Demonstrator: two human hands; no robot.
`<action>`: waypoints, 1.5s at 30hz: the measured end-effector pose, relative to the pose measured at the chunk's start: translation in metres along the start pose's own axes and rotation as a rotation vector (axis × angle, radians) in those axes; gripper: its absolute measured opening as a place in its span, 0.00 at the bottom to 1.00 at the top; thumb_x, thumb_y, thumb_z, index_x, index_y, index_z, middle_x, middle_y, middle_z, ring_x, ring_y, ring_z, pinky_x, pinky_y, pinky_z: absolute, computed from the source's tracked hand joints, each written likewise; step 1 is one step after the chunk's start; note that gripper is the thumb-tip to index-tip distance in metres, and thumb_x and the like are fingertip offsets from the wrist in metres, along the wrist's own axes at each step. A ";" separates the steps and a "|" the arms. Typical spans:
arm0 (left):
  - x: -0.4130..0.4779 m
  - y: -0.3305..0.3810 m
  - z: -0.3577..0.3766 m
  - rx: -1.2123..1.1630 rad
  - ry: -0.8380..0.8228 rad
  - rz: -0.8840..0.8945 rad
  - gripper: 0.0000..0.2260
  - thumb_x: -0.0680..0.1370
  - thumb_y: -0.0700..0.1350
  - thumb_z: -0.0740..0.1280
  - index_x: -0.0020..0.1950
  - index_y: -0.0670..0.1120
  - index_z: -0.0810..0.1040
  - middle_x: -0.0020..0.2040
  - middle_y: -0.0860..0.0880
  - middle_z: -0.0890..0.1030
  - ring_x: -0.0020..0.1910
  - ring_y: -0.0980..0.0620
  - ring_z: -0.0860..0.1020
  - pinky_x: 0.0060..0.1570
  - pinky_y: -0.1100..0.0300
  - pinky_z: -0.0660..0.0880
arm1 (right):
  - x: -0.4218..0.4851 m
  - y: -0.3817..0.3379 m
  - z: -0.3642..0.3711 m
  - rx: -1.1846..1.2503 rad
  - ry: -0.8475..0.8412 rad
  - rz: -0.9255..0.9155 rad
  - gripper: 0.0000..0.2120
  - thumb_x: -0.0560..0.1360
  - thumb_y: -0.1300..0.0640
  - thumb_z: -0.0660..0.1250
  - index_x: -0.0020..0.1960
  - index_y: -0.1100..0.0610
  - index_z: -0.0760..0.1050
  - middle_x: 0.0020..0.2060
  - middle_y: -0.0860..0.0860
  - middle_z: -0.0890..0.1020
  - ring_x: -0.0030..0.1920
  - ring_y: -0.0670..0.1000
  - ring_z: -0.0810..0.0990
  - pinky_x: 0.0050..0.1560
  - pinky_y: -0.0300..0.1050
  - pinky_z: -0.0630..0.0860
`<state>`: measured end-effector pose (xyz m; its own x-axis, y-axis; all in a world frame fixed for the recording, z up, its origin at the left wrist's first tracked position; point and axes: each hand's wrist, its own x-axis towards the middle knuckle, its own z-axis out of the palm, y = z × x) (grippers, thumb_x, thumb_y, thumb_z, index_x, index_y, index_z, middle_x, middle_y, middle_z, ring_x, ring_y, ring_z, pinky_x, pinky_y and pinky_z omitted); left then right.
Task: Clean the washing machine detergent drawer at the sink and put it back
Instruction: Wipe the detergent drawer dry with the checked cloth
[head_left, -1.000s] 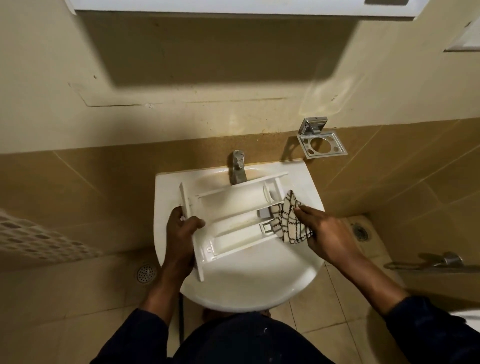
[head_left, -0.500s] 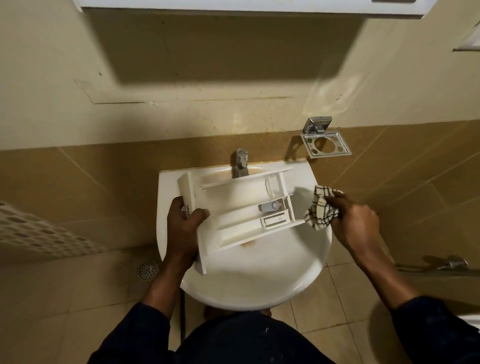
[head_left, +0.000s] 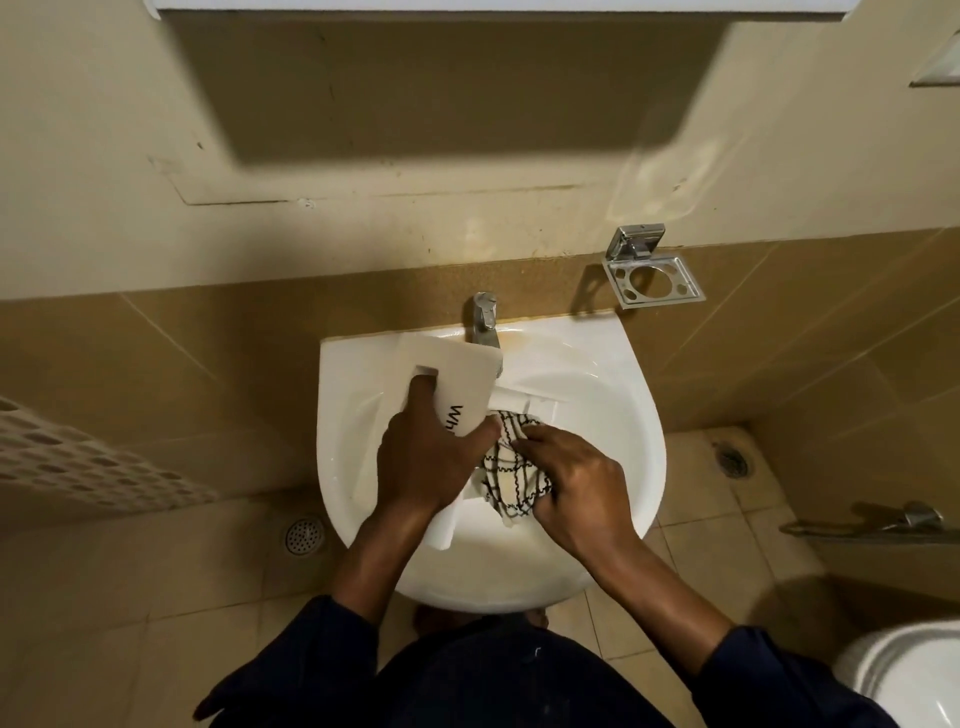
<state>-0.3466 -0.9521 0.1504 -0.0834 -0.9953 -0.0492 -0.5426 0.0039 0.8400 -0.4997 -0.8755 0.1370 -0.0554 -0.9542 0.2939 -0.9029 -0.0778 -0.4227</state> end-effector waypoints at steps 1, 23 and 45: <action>-0.001 0.001 0.000 0.058 0.003 0.016 0.30 0.66 0.64 0.70 0.62 0.54 0.68 0.46 0.54 0.80 0.43 0.52 0.80 0.43 0.55 0.78 | -0.001 -0.001 0.001 -0.005 -0.006 -0.001 0.26 0.58 0.63 0.59 0.52 0.54 0.84 0.52 0.50 0.84 0.54 0.52 0.83 0.39 0.46 0.82; -0.006 -0.041 -0.010 -0.425 -0.005 -0.272 0.27 0.63 0.57 0.70 0.59 0.48 0.74 0.51 0.50 0.80 0.50 0.48 0.80 0.54 0.42 0.78 | -0.007 0.007 -0.004 0.156 -0.019 0.186 0.27 0.59 0.60 0.54 0.52 0.55 0.84 0.52 0.49 0.85 0.53 0.51 0.83 0.50 0.45 0.80; -0.006 -0.047 -0.004 -0.822 0.121 -0.331 0.13 0.65 0.42 0.66 0.48 0.41 0.75 0.41 0.45 0.78 0.41 0.46 0.78 0.39 0.53 0.76 | -0.035 -0.031 0.029 -0.045 -0.192 -0.358 0.27 0.60 0.68 0.64 0.59 0.63 0.78 0.62 0.58 0.79 0.57 0.58 0.73 0.54 0.50 0.74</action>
<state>-0.3171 -0.9470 0.1138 0.0853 -0.9367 -0.3396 0.2507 -0.3097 0.9172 -0.4578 -0.8485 0.1146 0.3426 -0.9060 0.2486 -0.8686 -0.4063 -0.2836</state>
